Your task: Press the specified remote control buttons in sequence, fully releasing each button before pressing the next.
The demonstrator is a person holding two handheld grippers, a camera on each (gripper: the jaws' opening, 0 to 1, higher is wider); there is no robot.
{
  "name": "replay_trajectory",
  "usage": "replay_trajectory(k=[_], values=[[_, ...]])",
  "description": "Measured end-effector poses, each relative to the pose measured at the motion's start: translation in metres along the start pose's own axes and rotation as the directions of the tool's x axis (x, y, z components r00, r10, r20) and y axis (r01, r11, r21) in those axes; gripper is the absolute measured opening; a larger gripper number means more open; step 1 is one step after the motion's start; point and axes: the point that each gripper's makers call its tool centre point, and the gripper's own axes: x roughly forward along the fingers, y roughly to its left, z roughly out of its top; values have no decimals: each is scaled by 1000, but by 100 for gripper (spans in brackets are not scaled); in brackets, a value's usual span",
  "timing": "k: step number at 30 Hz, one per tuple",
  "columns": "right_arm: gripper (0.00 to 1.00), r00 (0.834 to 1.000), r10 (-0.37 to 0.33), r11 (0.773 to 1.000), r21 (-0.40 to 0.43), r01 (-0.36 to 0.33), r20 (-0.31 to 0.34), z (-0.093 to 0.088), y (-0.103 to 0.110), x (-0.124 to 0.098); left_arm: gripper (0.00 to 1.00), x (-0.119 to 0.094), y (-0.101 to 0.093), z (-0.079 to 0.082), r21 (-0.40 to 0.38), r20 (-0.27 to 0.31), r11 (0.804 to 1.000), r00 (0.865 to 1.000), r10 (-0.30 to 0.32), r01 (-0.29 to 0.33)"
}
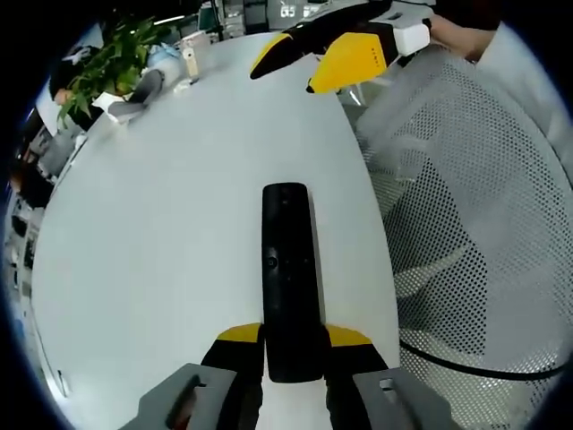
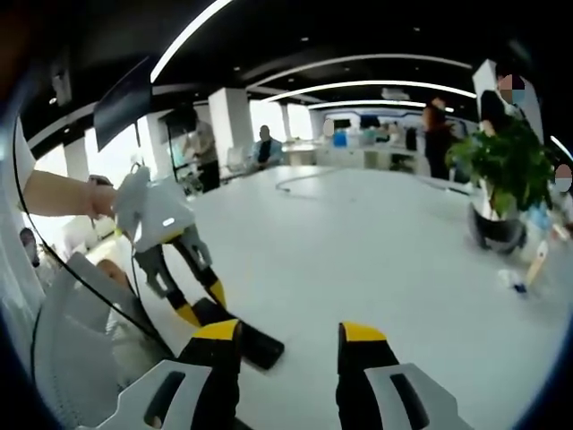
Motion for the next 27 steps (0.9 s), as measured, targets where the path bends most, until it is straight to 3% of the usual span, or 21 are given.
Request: replay_trajectory(k=[27], values=[[37,998,32,999,-17,-33,-51,-8,7,4,24,1,-21,2,25,7,1000,1000,-10,9]])
